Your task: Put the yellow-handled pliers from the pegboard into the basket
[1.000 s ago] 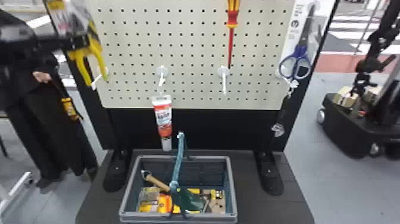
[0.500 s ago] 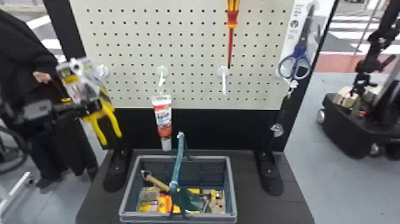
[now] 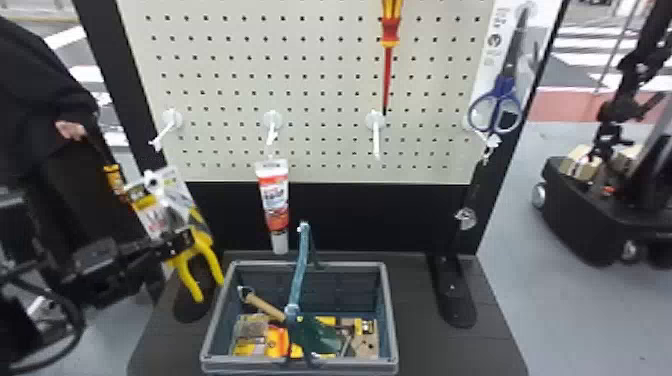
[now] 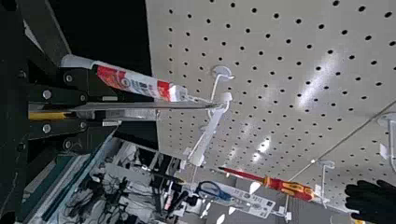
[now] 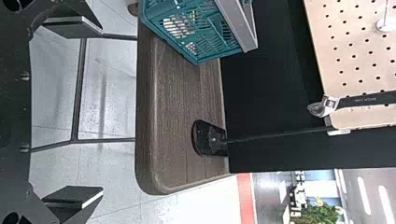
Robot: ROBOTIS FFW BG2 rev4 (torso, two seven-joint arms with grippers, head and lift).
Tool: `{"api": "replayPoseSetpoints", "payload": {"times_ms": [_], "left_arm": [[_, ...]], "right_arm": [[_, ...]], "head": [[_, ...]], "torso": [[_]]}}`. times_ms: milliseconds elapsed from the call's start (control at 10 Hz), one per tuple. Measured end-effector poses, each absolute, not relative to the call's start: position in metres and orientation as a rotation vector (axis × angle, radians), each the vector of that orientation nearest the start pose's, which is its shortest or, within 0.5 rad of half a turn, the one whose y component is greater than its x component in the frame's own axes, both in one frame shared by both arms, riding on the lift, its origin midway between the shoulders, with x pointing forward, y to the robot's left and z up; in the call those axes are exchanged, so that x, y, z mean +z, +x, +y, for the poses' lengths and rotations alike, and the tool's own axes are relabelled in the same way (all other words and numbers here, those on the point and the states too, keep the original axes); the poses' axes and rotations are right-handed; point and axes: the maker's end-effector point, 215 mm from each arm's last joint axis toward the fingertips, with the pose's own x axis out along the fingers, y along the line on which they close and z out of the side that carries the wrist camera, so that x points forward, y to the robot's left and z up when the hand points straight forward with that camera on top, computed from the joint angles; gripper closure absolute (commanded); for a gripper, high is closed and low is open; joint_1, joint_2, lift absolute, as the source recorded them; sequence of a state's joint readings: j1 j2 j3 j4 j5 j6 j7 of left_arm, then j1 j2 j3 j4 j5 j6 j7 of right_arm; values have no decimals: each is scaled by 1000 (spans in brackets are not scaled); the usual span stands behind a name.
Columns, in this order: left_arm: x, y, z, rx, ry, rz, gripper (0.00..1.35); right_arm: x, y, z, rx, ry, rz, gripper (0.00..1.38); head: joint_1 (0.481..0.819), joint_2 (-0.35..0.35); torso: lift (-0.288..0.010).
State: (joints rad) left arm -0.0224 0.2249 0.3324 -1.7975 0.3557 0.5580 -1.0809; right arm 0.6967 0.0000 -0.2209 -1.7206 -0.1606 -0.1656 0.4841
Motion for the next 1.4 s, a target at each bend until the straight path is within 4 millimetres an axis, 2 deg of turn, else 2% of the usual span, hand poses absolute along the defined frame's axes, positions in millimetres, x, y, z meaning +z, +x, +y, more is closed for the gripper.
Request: {"api": "replayPoseSetpoints", "payload": {"times_ms": [400, 800, 900, 1100, 1200, 1400], "left_arm": [[-326, 515, 188, -882, -435, 99, 1207], [-355, 519, 145, -883, -586, 77, 1207], [-362, 518, 135, -892, -607, 92, 1121], [-368, 516, 128, -903, -615, 113, 182], [-368, 517, 133, -894, -607, 115, 59], [-362, 524, 146, -876, -586, 95, 191]], "right_arm": [[-522, 301, -261, 227, 134, 351, 108], [-527, 297, -262, 224, 138, 362, 108], [-527, 297, -262, 223, 139, 362, 108], [-527, 297, -262, 223, 140, 362, 108], [-527, 297, -262, 223, 141, 361, 108], [-527, 297, -262, 223, 142, 361, 108]], "head": [[549, 0], [549, 0], [549, 0], [549, 0], [549, 0], [549, 0]], "torso": [[-100], [-100], [-100], [-100], [-100], [-100]]}}
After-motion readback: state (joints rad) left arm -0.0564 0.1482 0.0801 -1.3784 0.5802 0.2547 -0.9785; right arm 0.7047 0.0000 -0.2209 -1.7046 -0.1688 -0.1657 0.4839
